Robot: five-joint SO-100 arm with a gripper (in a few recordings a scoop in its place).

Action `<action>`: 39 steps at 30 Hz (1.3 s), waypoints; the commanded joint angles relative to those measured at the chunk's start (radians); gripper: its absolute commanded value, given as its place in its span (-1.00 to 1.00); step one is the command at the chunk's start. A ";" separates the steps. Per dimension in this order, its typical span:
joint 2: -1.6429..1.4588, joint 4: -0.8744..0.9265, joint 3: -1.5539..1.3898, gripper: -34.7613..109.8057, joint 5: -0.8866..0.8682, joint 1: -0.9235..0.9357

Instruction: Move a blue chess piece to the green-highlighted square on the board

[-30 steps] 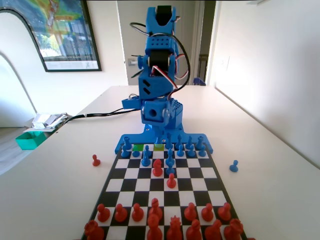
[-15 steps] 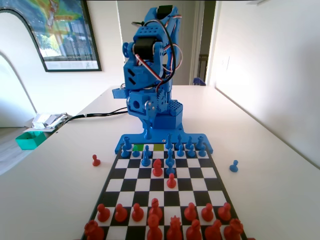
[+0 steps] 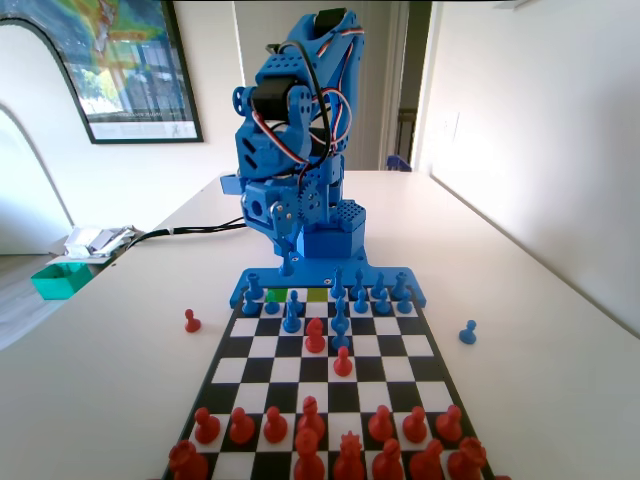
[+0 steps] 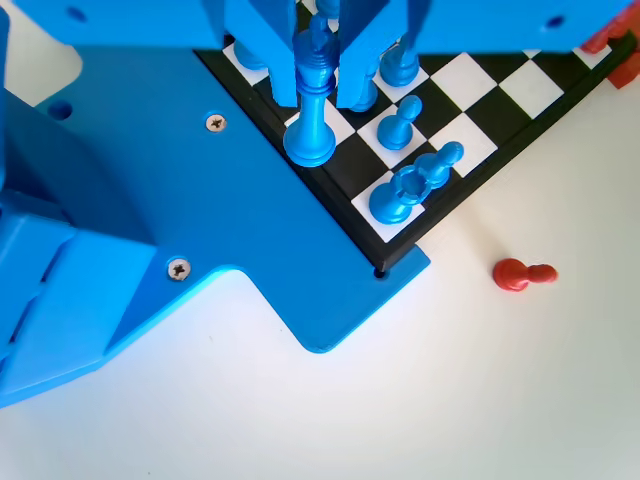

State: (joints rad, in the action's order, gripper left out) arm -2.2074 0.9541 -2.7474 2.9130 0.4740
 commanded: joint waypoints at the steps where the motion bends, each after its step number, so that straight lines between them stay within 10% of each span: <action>1: 0.021 -0.041 0.040 -0.51 0.615 0.021; 39: 0.175 -0.330 -0.026 -0.51 0.491 0.025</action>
State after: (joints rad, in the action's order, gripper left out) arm -2.0203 0.6381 -2.7673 2.9130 0.4909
